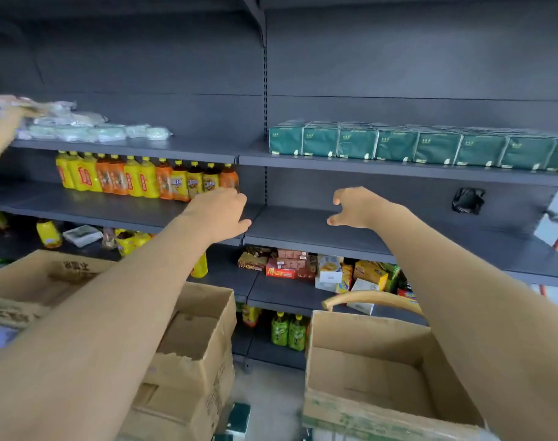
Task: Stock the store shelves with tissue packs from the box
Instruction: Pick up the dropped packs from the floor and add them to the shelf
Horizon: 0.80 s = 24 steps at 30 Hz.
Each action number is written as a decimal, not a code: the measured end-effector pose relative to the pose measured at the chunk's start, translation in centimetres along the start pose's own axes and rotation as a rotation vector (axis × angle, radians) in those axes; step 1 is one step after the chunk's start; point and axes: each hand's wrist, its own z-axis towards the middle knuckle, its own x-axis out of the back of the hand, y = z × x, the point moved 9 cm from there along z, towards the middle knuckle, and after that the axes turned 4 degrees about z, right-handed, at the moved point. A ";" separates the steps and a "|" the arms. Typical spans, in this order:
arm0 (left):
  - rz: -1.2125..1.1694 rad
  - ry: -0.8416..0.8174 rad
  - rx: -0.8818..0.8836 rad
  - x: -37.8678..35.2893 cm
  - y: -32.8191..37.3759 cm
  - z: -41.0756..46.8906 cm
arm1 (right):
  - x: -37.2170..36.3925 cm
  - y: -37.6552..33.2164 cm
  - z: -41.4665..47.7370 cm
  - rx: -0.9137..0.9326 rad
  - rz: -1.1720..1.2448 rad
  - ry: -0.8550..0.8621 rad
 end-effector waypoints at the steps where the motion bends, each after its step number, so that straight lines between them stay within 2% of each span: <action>1: -0.018 -0.018 -0.025 -1.7 -0.5 0.6 | -1.3 -0.7 1.0 -0.018 0.014 -0.017; 9: -0.167 -0.181 -0.131 -16.6 -0.7 3.8 | -15.7 -2.9 5.7 -0.166 -0.021 -0.186; 15: -0.210 -0.417 -0.188 -28.7 2.2 1.9 | -27.4 -1.8 6.3 -0.249 0.065 -0.361; 24: -0.315 -0.783 -0.071 -44.5 6.5 -5.4 | -41.9 -1.0 7.5 -0.230 0.184 -0.578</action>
